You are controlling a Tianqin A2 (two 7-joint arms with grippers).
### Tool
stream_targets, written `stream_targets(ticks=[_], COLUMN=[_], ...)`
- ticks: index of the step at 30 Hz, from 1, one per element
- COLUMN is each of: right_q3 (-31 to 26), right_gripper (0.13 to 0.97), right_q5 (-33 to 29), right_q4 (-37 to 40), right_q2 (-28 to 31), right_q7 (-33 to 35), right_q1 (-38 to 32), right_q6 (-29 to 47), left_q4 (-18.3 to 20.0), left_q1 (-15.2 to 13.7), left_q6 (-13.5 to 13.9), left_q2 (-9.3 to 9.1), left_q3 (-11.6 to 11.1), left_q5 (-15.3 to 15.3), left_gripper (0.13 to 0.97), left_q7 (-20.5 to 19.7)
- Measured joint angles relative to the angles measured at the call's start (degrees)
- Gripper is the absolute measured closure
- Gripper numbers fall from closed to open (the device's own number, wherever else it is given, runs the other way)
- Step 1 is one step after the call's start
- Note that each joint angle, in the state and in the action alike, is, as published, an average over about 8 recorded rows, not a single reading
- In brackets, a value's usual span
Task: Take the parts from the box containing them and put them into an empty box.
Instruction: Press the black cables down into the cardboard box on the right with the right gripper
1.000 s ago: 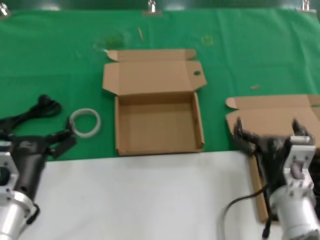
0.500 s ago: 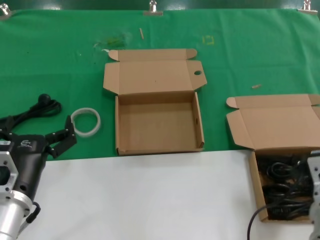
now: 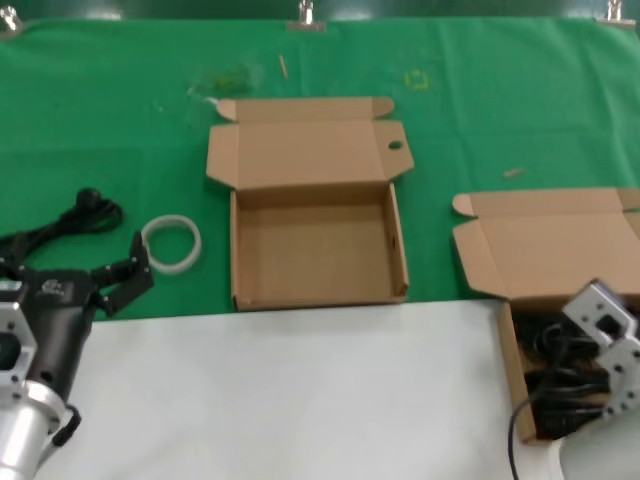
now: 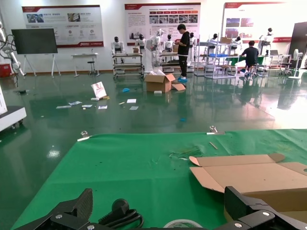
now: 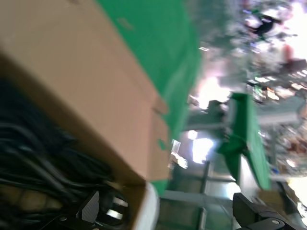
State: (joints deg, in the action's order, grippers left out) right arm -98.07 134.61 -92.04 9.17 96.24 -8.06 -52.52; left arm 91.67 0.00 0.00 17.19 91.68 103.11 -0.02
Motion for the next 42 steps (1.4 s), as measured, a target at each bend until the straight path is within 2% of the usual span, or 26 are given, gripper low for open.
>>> stream_targets(ticks=[8,14,27,42], right_q3=[0.11,0.68,1.39,2.64], right_gripper=[0.129,0.129,0.129,0.129], right_q5=[14.59,19.76,20.33,15.22], right_q4=[2.22,0.04,-5.02,-1.32], right_q2=[-0.04,-0.04,-0.04,-0.04], right_q7=[19.2,26.25,28.15,27.39], right_q1=[-4.56,-4.88,-1.3,-0.34], right_q6=[-1.88,-3.83,-6.87,-2.22], left_q4=[0.0,0.0,0.0,0.0], left_q1=[0.0,0.0,0.0,0.0], left_q6=[0.0,0.0,0.0,0.0], left_q2=[0.0,0.0,0.0,0.0], left_q3=[0.0,0.0,0.0,0.0], left_q5=[0.0,0.0,0.0,0.0], left_gripper=[0.132,0.132,0.132,0.132], left_q7=[0.0,0.0,0.0,0.0])
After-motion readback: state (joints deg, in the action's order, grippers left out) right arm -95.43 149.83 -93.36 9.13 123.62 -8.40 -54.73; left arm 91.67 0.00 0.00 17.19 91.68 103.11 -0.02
